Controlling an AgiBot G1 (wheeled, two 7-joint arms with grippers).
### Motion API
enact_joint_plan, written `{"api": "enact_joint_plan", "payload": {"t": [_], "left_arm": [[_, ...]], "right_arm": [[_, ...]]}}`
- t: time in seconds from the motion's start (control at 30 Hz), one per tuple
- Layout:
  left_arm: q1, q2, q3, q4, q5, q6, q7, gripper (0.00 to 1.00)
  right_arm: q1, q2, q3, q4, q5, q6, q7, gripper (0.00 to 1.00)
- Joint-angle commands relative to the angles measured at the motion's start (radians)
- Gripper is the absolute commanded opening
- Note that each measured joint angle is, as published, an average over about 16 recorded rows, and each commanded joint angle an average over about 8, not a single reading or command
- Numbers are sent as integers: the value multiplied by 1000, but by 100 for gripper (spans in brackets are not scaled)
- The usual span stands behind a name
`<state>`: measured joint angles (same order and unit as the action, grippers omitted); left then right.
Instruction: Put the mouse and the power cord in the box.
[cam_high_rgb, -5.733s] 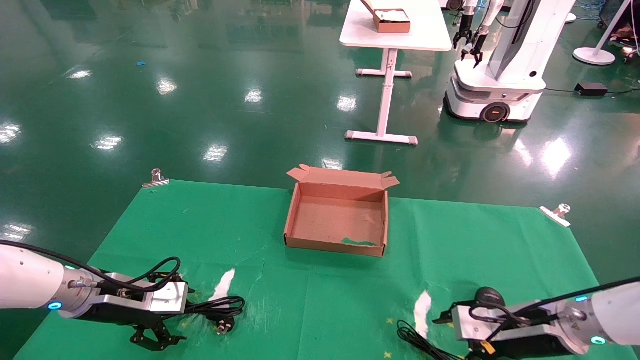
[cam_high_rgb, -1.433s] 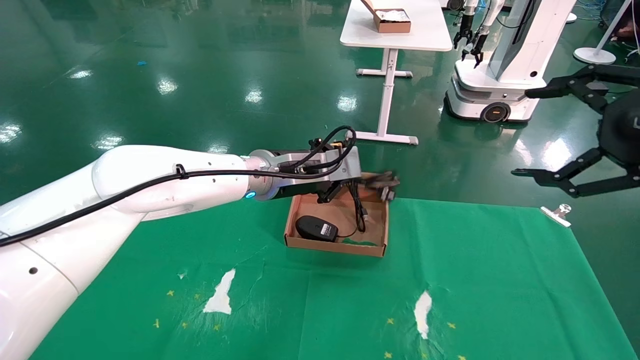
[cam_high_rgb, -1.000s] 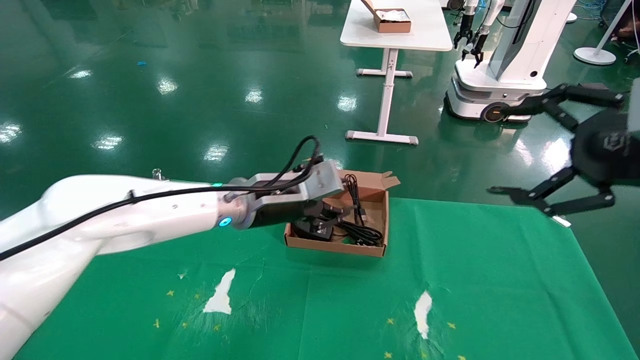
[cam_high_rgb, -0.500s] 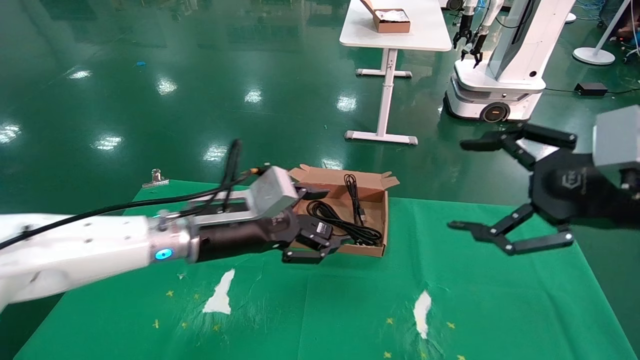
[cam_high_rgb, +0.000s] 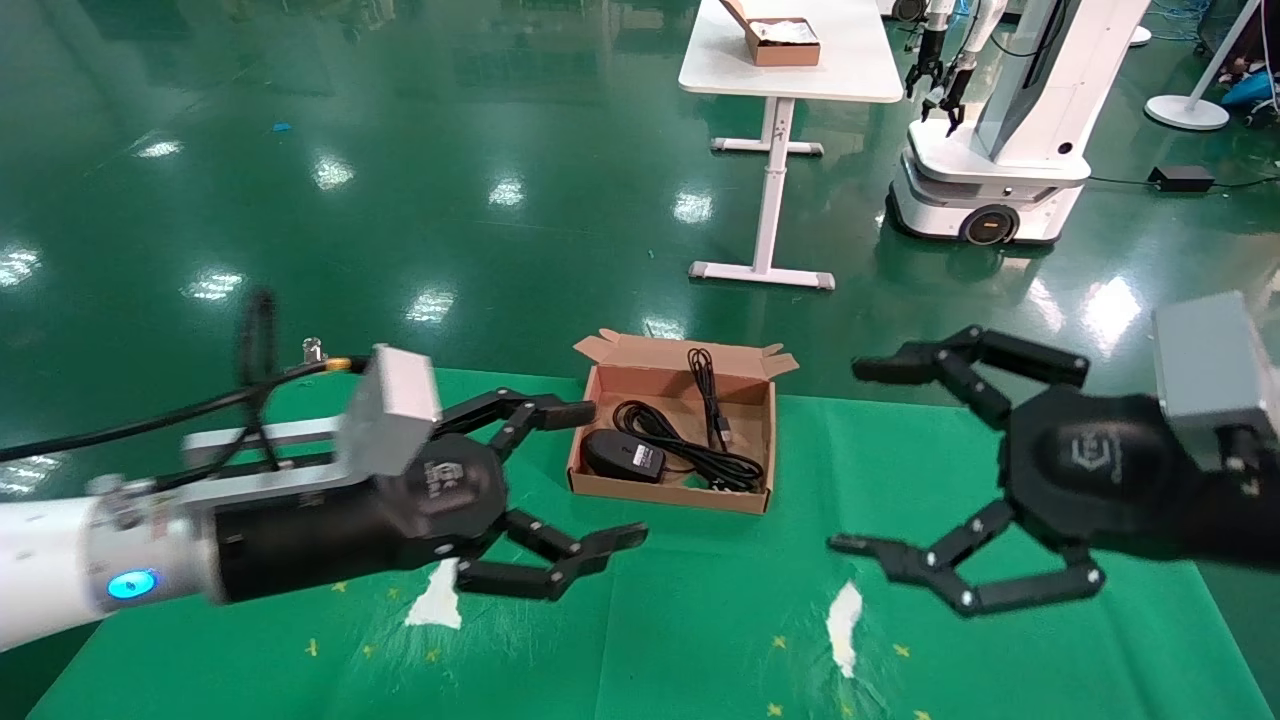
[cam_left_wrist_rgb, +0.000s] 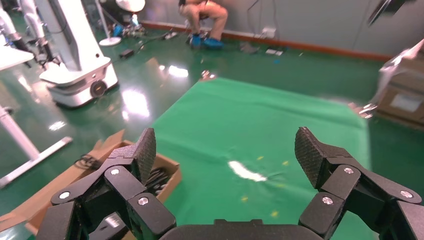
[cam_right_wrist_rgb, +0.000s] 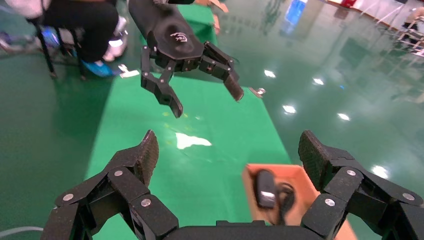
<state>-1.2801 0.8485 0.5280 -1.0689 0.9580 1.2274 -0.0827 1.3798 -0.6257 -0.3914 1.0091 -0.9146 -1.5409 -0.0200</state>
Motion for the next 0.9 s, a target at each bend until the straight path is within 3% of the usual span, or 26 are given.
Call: {"api": "enact_joint_plan", "payload": {"t": [0.03,0.53,0.9], "left_arm": [[22,-25,-27,-23,-24,29,-11,100],[185,-213,-223,-194,-204,241,-94,100],[215,-248,-260,-225,-240,281,-106,100]], "right_arm": [[-30,1,11,27,18,4,21,100],[-259,12,95,234,156,38,176,100],[-332,16,122,298,202,51,216,100]]}}
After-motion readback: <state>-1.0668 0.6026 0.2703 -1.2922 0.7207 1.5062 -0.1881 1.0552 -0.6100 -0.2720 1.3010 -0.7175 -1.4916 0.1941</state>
